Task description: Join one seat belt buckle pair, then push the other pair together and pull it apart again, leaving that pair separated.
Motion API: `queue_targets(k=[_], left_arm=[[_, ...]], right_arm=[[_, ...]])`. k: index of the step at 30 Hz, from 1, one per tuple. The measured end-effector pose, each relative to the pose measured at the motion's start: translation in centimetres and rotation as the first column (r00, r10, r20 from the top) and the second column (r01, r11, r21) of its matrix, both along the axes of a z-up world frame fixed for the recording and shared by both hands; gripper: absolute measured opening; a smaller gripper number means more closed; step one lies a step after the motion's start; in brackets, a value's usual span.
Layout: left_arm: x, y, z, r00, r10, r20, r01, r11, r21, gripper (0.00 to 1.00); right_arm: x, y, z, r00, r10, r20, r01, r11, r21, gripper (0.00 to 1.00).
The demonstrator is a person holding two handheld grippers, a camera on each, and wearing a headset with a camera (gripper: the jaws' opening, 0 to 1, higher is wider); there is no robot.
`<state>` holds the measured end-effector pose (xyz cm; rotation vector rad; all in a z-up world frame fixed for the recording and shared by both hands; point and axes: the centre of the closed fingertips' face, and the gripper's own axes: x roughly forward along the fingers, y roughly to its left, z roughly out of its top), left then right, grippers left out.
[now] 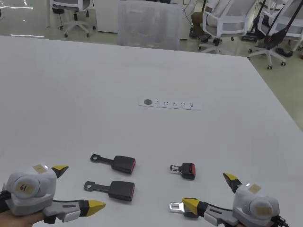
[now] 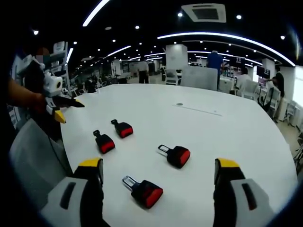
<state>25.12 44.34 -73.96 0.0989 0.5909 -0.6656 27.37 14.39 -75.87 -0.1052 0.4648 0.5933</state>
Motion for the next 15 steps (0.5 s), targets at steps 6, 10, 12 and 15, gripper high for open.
queue_targets(k=[6,10,12,15], left_arm=[[0.07,0.06,0.05,1.000,0.001,0.001,-0.001,1.000,-0.001,1.00],[0.12,0.19,0.00,1.000,0.002,0.000,-0.002,1.000,0.000,1.00],[0.12,0.19,0.00,1.000,0.001,0.000,-0.001,1.000,0.001,1.00],[0.14,0.18,0.03,1.000,0.000,0.000,0.000,1.000,0.002,1.00]], right_arm=[[0.05,0.03,-0.02,1.000,0.001,0.000,-0.001,1.000,0.000,0.99],[0.10,0.06,-0.03,1.000,0.003,0.000,-0.003,1.000,-0.001,0.99],[0.13,0.04,-0.07,1.000,0.003,-0.002,-0.003,1.000,-0.002,0.99],[0.20,0.04,-0.03,1.000,0.003,0.000,-0.003,1.000,0.000,0.99]])
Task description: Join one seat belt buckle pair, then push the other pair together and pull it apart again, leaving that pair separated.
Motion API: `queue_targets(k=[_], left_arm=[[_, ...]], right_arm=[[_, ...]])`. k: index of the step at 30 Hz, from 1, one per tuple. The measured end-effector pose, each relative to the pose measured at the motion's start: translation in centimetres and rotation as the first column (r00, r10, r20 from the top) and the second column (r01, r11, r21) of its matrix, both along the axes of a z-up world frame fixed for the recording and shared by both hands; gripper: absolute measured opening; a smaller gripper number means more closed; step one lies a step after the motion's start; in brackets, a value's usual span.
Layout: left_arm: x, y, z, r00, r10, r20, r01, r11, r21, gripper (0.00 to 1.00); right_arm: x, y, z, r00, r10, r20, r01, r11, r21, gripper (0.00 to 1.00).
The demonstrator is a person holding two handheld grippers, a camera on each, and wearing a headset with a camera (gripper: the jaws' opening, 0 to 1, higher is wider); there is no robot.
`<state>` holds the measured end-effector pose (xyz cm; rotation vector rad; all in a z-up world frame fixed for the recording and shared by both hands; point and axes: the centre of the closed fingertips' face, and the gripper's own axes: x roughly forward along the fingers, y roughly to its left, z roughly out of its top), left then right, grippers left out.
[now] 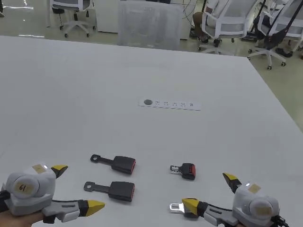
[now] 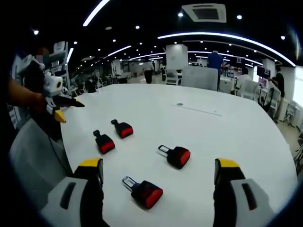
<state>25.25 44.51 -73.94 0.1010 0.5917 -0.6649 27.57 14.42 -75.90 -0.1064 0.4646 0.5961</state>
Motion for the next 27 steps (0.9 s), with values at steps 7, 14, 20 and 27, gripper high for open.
queue_targets(k=[7,14,20,27], left_arm=[[0.3,0.0,0.0,1.000,-0.004,0.003,0.004,1.000,0.001,1.00],[0.6,0.0,-0.1,1.000,-0.007,0.003,0.007,1.000,0.002,1.00],[0.7,0.0,-0.2,1.000,-0.013,0.009,0.013,1.000,0.002,1.00],[0.7,-0.2,-0.3,1.000,-0.019,0.003,0.019,1.000,0.002,1.00]], right_arm=[[0.2,0.0,0.2,1.000,-0.001,0.004,0.001,1.000,0.002,0.99],[0.2,0.0,0.3,1.000,0.000,0.006,0.000,1.000,0.004,0.99],[-0.2,0.2,-0.2,1.000,0.014,-0.004,-0.014,1.000,-0.003,0.99],[-0.5,0.6,-0.7,0.999,0.042,-0.016,-0.043,0.999,-0.014,0.98]])
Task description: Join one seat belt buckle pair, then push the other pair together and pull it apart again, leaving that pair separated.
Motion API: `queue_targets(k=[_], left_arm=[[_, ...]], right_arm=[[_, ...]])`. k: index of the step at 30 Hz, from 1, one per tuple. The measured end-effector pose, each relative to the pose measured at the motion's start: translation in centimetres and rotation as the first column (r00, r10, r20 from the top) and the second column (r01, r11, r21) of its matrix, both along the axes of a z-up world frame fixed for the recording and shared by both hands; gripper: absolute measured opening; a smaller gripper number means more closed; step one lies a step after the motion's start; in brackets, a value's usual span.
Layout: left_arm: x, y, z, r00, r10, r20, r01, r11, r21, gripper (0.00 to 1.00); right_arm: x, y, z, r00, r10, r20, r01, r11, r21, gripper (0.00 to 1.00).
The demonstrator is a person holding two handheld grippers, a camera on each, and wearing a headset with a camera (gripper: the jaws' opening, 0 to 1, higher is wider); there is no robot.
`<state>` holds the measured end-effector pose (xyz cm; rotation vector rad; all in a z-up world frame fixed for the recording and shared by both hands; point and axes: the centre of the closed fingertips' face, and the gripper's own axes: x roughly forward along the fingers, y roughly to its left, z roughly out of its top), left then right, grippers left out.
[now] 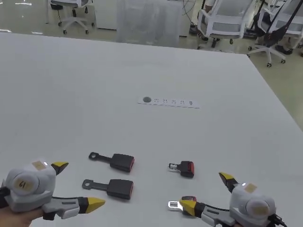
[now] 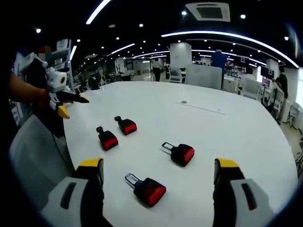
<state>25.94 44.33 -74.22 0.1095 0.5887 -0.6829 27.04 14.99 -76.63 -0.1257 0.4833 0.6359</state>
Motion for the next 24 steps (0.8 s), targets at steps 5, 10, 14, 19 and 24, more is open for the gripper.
queue_targets(k=[5,10,14,19,24], left_arm=[[0.1,-0.4,-0.1,1.000,-0.015,0.012,0.015,1.000,-0.001,1.00],[0.2,-0.9,-0.5,0.999,-0.034,0.007,0.034,0.999,0.004,1.00],[0.2,-1.2,-0.8,0.999,-0.051,0.005,0.051,0.999,0.006,1.00],[0.1,-1.7,-1.4,0.997,-0.081,-0.007,0.081,0.996,0.023,0.99],[0.6,-2.4,-1.5,0.995,-0.100,-0.015,0.100,0.995,0.018,0.98]], right_arm=[[-0.2,0.2,-0.2,1.000,0.022,-0.009,-0.022,1.000,-0.008,0.95],[-0.5,0.4,-0.7,0.998,0.055,-0.025,-0.056,0.998,-0.019,0.95],[-0.8,0.8,-1.3,0.994,0.092,-0.054,-0.093,0.996,-0.017,0.95],[-1.1,1.3,-1.7,0.987,0.146,-0.066,-0.149,0.988,-0.042,0.95],[-1.2,1.4,-2.3,0.977,0.194,-0.087,-0.200,0.977,-0.068,0.93]])
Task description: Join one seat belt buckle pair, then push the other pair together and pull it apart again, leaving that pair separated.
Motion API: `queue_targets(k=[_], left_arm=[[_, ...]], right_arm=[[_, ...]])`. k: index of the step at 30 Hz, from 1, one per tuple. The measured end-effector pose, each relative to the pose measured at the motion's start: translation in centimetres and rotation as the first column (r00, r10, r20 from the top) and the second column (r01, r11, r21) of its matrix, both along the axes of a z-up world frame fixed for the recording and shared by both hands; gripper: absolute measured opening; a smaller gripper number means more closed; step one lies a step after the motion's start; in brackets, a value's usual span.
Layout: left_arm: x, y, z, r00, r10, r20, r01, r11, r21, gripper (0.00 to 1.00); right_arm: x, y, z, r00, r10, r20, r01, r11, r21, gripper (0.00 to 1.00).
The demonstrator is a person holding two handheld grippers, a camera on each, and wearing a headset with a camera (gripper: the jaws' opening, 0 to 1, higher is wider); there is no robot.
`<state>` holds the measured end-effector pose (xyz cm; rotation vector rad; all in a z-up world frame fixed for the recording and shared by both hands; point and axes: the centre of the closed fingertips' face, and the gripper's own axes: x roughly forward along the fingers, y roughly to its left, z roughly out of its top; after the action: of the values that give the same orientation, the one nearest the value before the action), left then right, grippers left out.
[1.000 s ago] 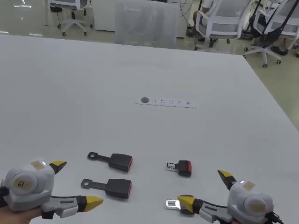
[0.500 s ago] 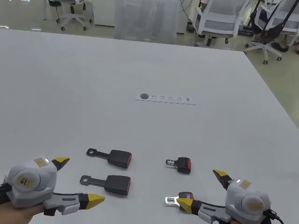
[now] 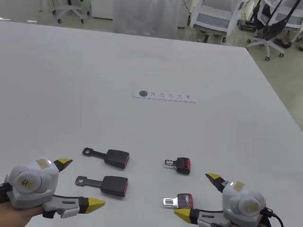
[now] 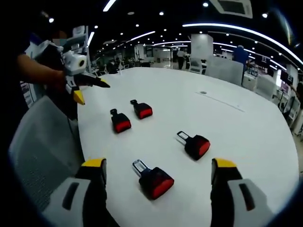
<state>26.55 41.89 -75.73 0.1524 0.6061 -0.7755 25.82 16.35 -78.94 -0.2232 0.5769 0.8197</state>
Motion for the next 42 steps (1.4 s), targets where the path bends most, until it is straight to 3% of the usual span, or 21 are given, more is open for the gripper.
queue_targets(k=[5,14,15,21,25,28,31,33,36,39,42], left_arm=[[0.3,-0.6,-0.6,0.999,-0.034,-0.010,0.034,0.999,0.009,0.97],[0.6,-1.6,-1.8,0.994,-0.101,-0.035,0.101,0.995,0.014,0.95],[0.6,-1.6,-2.2,0.992,-0.117,-0.051,0.119,0.992,0.030,0.94],[0.9,-2.1,-3.4,0.981,-0.182,-0.063,0.186,0.980,0.065,0.90],[1.3,-2.3,-4.3,0.971,-0.225,-0.077,0.232,0.969,0.090,0.87],[1.7,-2.8,-4.9,0.957,-0.279,-0.075,0.286,0.952,0.109,0.77],[1.9,-3.2,-5.9,0.942,-0.321,-0.096,0.331,0.935,0.127,0.73],[1.7,-3.5,-6.6,0.920,-0.375,-0.113,0.388,0.910,0.143,0.71],[1.6,-3.7,-7.7,0.896,-0.423,-0.132,0.442,0.878,0.185,0.66],[2.4,-4.2,-8.2,0.898,-0.425,-0.116,0.440,0.874,0.204,0.67],[2.6,-4.8,-8.6,0.885,-0.449,-0.121,0.465,0.865,0.190,0.66]], right_arm=[[-0.1,0.0,-0.5,0.998,0.051,-0.022,-0.051,0.999,-0.018,0.92],[-0.2,0.4,-1.7,0.984,0.166,-0.068,-0.170,0.984,-0.062,0.87],[-0.3,0.6,-1.8,0.980,0.185,-0.074,-0.190,0.980,-0.064,0.87],[-1.0,1.3,-3.2,0.946,0.307,-0.109,-0.318,0.942,-0.109,0.83],[-1.0,1.4,-3.5,0.929,0.345,-0.132,-0.359,0.928,-0.101,0.82],[-1.2,1.2,-4.2,0.910,0.380,-0.167,-0.399,0.912,-0.095,0.76],[-1.4,0.9,-4.9,0.891,0.407,-0.200,-0.432,0.896,-0.101,0.76],[-1.5,0.8,-5.2,0.882,0.419,-0.215,-0.446,0.890,-0.095,0.75],[-1.5,0.6,-5.5,0.873,0.432,-0.226,-0.462,0.881,-0.098,0.71],[-1.3,0.5,-5.8,0.870,0.427,-0.244,-0.460,0.882,-0.097,0.71],[-1.4,0.5,-6.1,0.860,0.441,-0.255,-0.476,0.875,-0.093,0.68]])
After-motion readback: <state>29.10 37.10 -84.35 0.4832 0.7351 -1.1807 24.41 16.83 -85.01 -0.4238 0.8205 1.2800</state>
